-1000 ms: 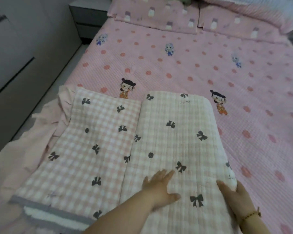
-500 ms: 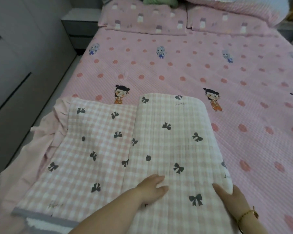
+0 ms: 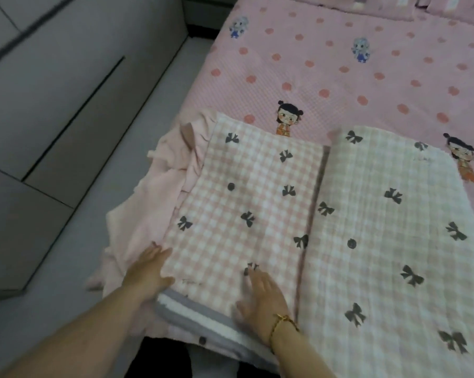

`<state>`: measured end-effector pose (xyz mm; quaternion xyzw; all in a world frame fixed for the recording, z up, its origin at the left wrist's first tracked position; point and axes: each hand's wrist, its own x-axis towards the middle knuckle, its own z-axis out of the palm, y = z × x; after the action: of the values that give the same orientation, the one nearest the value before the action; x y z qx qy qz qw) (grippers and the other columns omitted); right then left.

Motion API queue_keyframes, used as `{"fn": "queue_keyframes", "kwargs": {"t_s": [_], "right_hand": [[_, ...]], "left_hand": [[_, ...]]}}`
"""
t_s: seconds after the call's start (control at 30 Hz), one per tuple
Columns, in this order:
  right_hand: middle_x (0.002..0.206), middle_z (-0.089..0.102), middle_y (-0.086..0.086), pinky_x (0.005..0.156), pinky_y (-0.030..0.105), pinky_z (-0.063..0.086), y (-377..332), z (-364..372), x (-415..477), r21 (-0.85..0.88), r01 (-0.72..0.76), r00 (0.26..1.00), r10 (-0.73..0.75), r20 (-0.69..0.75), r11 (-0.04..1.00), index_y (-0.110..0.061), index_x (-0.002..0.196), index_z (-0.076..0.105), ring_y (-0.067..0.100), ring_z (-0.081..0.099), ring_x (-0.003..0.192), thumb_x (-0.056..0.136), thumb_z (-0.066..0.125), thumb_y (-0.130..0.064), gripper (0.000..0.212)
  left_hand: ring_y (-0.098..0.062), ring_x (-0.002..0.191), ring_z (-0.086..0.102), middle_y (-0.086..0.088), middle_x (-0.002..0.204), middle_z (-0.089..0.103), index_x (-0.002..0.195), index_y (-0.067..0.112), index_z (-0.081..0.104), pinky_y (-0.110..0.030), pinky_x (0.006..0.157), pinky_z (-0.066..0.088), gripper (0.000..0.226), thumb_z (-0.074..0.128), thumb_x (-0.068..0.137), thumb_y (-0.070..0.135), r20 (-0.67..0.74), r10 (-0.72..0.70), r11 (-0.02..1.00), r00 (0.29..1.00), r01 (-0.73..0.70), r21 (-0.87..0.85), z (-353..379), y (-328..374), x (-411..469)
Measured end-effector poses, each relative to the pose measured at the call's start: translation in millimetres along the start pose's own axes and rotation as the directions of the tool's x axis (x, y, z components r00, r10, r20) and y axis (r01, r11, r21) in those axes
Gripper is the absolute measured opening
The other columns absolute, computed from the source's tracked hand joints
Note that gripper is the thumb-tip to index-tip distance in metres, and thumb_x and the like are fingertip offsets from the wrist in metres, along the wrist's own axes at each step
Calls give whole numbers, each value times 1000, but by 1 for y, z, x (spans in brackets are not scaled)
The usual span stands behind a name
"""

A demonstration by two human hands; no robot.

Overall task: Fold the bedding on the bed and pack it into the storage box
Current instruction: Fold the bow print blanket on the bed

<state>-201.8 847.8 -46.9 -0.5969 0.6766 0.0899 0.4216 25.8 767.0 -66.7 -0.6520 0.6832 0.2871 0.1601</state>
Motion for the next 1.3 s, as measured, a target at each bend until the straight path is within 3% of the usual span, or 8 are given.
{"fn": "queue_keyframes", "kwargs": {"t_s": [0.13, 0.23, 0.6, 0.83, 0.97, 1.07, 1.17, 1.3], "right_hand": [[155, -18, 2, 116, 41, -5, -75, 41, 34, -109, 52, 985, -32, 170, 993, -26, 149, -2, 25, -15, 143, 93, 43, -43, 74], [157, -7, 3, 118, 34, 4, -128, 58, 52, -88, 45, 998, -42, 39, 995, -21, 147, 15, 22, -5, 144, 98, 36, -24, 53], [60, 59, -10, 49, 12, 39, -173, 97, 38, 54, 146, 886, -106, -452, 988, -20, 56, 61, 6, 54, 56, 63, 41, -23, 22], [91, 68, -7, 74, 17, 45, -186, 100, 44, -34, 78, 961, -84, -263, 996, -21, 83, 71, 11, 63, 85, 70, 32, -34, 43], [107, 69, -2, 95, 30, 44, -172, 81, 55, 17, -67, 846, 66, -528, 998, -29, 104, 53, 15, 63, 101, 86, 31, -43, 31], [134, 51, 12, 111, 36, 0, -144, 52, 77, -12, -366, 791, 304, -530, 931, -18, 123, 57, 27, 49, 124, 92, -8, -51, 79], [141, -31, 6, 88, 33, -42, -112, 33, 98, -64, -475, 761, 374, -529, 877, -21, 146, -8, 18, -26, 132, 57, -34, -63, 102], [141, -32, 8, 92, 39, -37, -76, 19, 141, -25, -473, 750, 388, -535, 881, -27, 132, -30, 16, -37, 126, 52, -41, -69, 91]], "left_hand": [[-18, 139, 28, -7, 153, 21, 144, 17, 27, -21, 107, 27, 74, 62, 82, 38, 31, 232, 971, 972, -233, 45, -2, -58, -3], [-15, 76, 69, -1, 91, 70, 95, 21, 72, -19, 71, 45, 47, 52, 58, 43, -17, 433, 893, 901, -427, 142, -6, -91, 9], [-9, 64, 32, 8, 49, 50, 46, 22, 59, -20, 63, 27, 20, 42, 55, 27, -167, 867, 499, 470, -818, 288, -43, -143, 9], [-13, 99, 55, 6, 97, 66, 97, 25, 70, -22, 89, 29, 31, 57, 78, 45, 363, 643, 593, 675, -738, 323, -43, -138, 18], [-14, 74, 56, 5, 74, 63, 72, 19, 69, -26, 72, 37, 37, 41, 86, 39, 58, 718, 676, 693, -715, 175, -60, -107, 42], [-16, 84, 67, 8, 90, 69, 84, 24, 72, -27, 75, 52, 37, 37, 78, 34, -263, 778, 627, 570, -722, 292, -69, -59, 66], [-19, 144, 5, -2, 156, 7, 148, 22, 14, -37, 116, -1, 57, 29, 97, 43, -72, 701, 688, 709, -648, 327, -70, -5, 87], [-22, 140, -25, -2, 152, -27, 145, 32, -17, -51, 107, -20, 69, 18, 92, 60, -65, 684, 679, 726, -601, 423, -62, 54, 145]]}}
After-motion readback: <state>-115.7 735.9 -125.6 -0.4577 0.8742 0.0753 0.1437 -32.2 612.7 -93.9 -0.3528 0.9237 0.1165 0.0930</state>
